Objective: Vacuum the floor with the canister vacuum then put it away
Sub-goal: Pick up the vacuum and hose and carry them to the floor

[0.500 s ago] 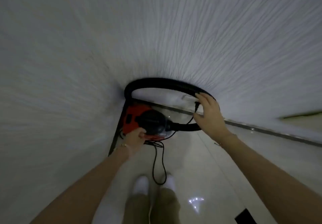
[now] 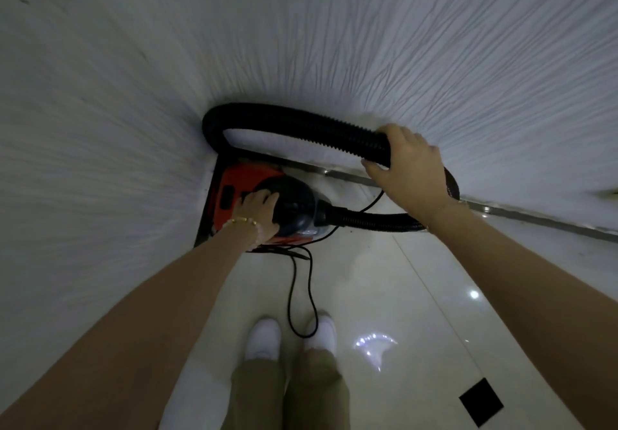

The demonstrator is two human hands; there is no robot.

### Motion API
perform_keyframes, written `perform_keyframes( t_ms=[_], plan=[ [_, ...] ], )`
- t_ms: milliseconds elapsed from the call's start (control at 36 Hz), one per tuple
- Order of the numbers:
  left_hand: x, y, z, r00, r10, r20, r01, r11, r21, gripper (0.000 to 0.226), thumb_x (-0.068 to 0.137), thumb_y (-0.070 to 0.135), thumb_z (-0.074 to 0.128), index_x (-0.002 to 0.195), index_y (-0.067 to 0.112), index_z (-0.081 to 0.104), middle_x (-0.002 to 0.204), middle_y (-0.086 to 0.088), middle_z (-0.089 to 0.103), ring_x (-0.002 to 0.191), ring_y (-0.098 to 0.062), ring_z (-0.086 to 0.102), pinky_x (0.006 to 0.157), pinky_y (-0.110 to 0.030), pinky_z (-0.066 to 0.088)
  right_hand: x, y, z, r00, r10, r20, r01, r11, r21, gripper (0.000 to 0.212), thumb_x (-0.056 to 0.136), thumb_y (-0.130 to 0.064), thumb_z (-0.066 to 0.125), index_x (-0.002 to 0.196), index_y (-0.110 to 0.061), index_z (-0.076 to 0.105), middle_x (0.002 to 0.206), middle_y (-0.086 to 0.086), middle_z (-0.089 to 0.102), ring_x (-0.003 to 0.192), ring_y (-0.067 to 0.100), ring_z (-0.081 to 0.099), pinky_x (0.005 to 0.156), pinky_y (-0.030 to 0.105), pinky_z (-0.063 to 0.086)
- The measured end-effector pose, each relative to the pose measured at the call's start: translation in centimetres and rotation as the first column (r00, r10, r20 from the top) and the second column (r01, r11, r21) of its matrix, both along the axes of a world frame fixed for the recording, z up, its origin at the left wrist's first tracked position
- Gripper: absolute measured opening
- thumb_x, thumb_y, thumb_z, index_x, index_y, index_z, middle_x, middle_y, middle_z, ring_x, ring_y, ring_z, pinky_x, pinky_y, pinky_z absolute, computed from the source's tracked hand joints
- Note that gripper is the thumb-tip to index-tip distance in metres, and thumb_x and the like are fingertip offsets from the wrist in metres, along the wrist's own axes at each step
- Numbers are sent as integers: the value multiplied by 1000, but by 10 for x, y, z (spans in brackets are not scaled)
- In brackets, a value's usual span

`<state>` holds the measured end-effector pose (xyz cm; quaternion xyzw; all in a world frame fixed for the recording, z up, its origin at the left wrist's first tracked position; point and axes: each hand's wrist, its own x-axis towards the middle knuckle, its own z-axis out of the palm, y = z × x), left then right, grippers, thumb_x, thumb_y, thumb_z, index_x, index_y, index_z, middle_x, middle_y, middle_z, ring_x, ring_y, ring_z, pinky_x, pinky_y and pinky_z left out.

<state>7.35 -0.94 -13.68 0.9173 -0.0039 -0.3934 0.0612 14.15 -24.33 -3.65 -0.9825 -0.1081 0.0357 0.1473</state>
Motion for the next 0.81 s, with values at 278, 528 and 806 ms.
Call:
perform_keyframes(
  t_ms=[278,528,806],
  plan=[
    [18,-3,-27,992,-123,20,123,992,30,48,89,31,53,132,14,39,134,-13,45,125,-35,41,108,-44,29,-25,-6,2,918,55,-392,-88,994,-67,36,80,-52,63,99,-22,58,80,-2,60,79,24,63,62,28,43],
    [-29,-4,-19,960,-278,-35,275,959,-74,49,86,42,59,122,10,48,123,-11,55,113,-26,49,88,-34,44,-73,-8,10,572,36,-819,312,915,258,23,76,-38,74,80,-19,64,65,-7,63,60,14,64,72,35,57],
    [-87,-3,60,975,-221,20,221,953,-205,45,83,44,63,114,13,56,116,-6,62,103,-22,57,76,-30,43,-158,-40,74,610,-307,-730,547,830,108,22,78,-36,70,86,-16,63,77,5,68,70,22,66,72,39,55]
  ],
)
